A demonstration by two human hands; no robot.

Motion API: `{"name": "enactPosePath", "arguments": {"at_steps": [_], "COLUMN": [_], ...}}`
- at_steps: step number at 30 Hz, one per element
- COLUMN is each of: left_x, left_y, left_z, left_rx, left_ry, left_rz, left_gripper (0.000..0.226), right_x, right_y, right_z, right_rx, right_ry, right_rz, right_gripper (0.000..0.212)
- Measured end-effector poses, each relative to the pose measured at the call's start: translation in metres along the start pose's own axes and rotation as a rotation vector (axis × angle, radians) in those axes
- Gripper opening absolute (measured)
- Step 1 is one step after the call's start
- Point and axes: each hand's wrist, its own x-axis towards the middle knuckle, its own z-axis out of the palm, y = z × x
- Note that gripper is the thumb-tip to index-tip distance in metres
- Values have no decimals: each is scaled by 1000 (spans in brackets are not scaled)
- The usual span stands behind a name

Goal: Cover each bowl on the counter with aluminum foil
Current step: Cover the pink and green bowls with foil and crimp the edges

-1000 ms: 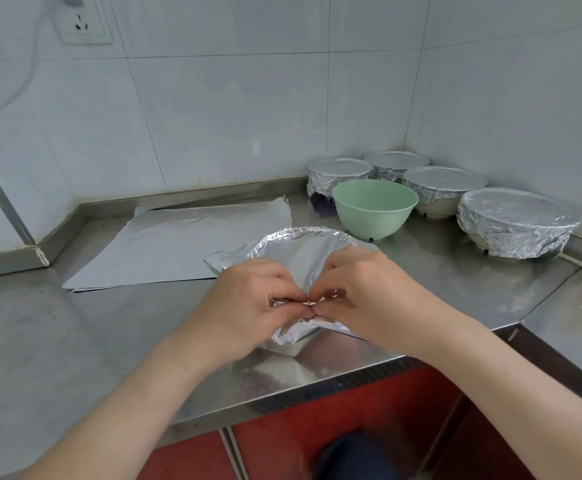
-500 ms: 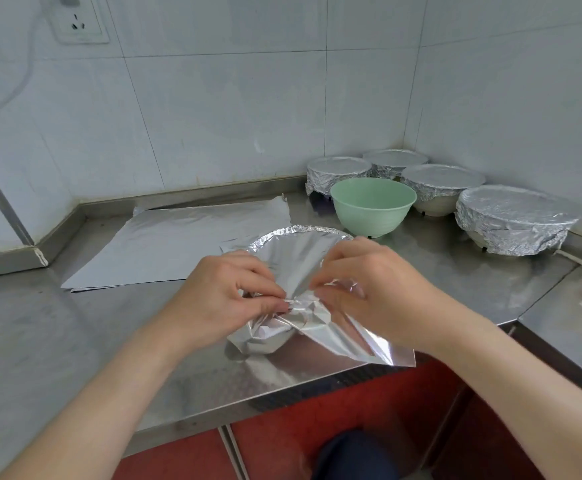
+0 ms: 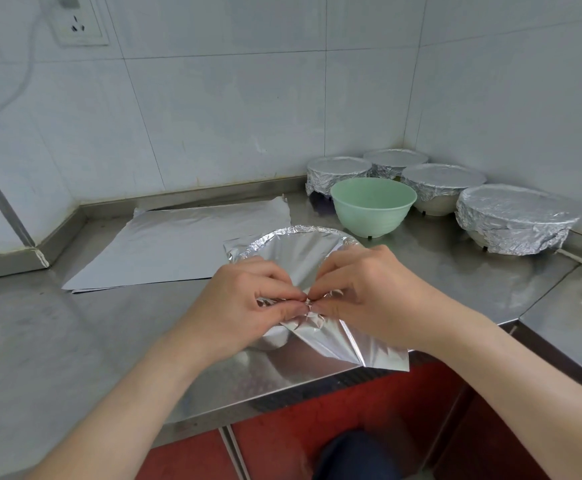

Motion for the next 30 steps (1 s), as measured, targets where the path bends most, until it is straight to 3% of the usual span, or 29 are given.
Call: {"name": "enactPosePath", "arguments": {"at_steps": [7, 10, 13, 15, 18, 21, 30], "left_x": [-2, -4, -5, -5, -5, -5, -4], "left_y": [-4, -6, -8, -8, -8, -6, -7], "left_z": [0, 0, 0, 1, 3, 3, 1], "left_rx": [-7, -61, -80, -76, -71, -64, -152], "left_ry": [-13, 25, 68, 93, 107, 94, 115], "left_rz": [32, -20, -72, -94, -119, -144, -194], "left_gripper": [17, 18, 15, 13, 13, 15, 14], "right_x": [-6, -11, -20, -31, -49, -58, -67], "right_y": [1, 5, 9, 12, 10, 4, 9], "right_z": [1, 4, 0, -4, -9, -4, 14], "right_rx": [29, 6, 31, 165, 794, 1200, 1311], "right_ry": [73, 181, 311, 258, 147, 65, 177], "right_rz": [-65, 14, 377, 674, 913, 887, 752], "right_gripper": [19, 26, 46, 73, 103, 105, 105]}}
